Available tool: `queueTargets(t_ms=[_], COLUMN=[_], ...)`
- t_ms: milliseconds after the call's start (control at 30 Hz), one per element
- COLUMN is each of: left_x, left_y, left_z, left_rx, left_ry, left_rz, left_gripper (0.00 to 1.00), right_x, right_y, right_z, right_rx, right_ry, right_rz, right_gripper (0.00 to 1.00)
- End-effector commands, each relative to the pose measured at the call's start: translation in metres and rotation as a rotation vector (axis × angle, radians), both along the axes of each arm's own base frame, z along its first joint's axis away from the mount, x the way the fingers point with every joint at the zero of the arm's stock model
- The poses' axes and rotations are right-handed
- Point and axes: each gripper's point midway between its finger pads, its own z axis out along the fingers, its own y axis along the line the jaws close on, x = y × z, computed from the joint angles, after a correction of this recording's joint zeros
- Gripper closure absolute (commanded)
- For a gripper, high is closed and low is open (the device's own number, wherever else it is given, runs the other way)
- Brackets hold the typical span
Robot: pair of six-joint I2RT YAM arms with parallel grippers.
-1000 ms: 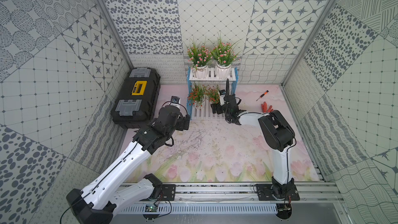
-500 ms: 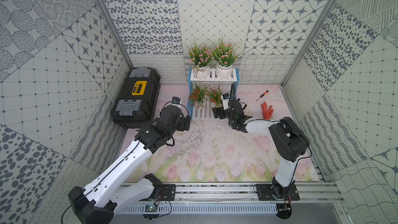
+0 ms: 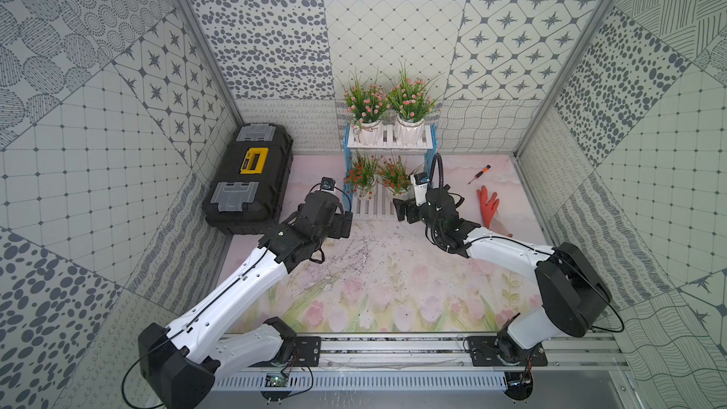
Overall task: Place the baby's breath potted plants on the rack by color
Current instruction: Place the baby's breath potted plant on the rack, then reset both arms
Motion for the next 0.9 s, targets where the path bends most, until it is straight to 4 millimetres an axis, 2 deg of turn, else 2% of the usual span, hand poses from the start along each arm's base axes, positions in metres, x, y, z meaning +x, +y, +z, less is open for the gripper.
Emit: queueTargets(t_ms=[0, 167, 267, 367, 467, 533, 633, 700, 733, 800, 867], left_x=[0.011, 0.017, 0.026, 0.046, 0.069, 0.084, 0.099, 0.102, 0.103, 0.101, 0.098], left_y=[0.009, 0.023, 0.028, 0.044, 0.065, 0.071, 0.077, 0.091, 0.100, 0.110, 0.117], left_z=[0.004, 0.006, -0.003, -0.013, -0.028, -0.042, -0.073, -0.093, -0.096, -0.108, -0.118], left_rx=[-0.014, -0.068, -0.090, -0.118, -0.108, -0.096, -0.037, 0.019, 0.029, 0.019, 0.057], left_ry=[-0.030, -0.049, -0.023, -0.020, -0.072, -0.081, -0.013, -0.055, -0.096, -0.121, -0.128], left_rz=[0.066, 0.123, 0.124, 0.177, 0.191, 0.142, 0.103, 0.115, 0.141, 0.151, 0.152], left_gripper=[0.01, 0.01, 0.01, 0.02, 0.02, 0.02, 0.01, 0.01, 0.01, 0.01, 0.01], right_x=[-0.021, -0.045, -0.042, -0.028, -0.011, -0.002, 0.010, 0.020, 0.024, 0.023, 0.018], right_y=[-0.018, -0.065, -0.097, -0.114, -0.127, -0.132, -0.148, -0.158, -0.165, -0.175, -0.196], right_z=[0.024, 0.063, 0.077, 0.071, 0.067, 0.058, 0.039, 0.027, 0.023, 0.029, 0.033], right_rx=[0.003, -0.022, -0.039, -0.007, -0.021, -0.020, 0.085, 0.013, -0.028, -0.079, -0.079], right_ry=[-0.014, -0.037, -0.032, 0.031, -0.060, -0.126, -0.104, -0.087, -0.075, -0.114, -0.161], right_rz=[-0.042, -0.187, -0.290, -0.282, -0.241, -0.215, -0.272, -0.323, -0.352, -0.348, -0.394], right_gripper=[0.02, 0.02, 0.02, 0.02, 0.02, 0.02, 0.02, 0.02, 0.02, 0.02, 0.02])
